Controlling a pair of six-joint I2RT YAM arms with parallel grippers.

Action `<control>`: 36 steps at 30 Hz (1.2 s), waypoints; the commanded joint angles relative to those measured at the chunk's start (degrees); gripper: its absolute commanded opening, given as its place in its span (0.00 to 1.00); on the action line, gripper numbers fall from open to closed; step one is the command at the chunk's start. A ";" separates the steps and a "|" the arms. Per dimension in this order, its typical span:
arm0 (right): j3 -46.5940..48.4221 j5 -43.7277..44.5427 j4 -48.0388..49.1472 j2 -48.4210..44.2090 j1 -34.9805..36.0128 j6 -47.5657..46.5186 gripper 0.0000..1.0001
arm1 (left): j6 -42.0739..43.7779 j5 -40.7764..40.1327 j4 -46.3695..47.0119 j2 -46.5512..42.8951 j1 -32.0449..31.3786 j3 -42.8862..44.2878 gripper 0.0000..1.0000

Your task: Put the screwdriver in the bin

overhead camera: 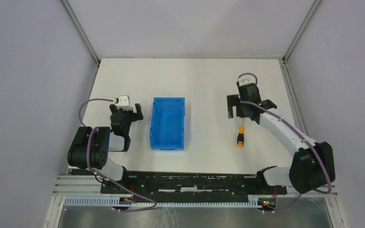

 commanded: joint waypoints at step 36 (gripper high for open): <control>13.07 -4.63 10.25 5.04 29.90 18.67 0.00 | -1.22 0.33 1.50 -0.84 0.27 0.13 1.00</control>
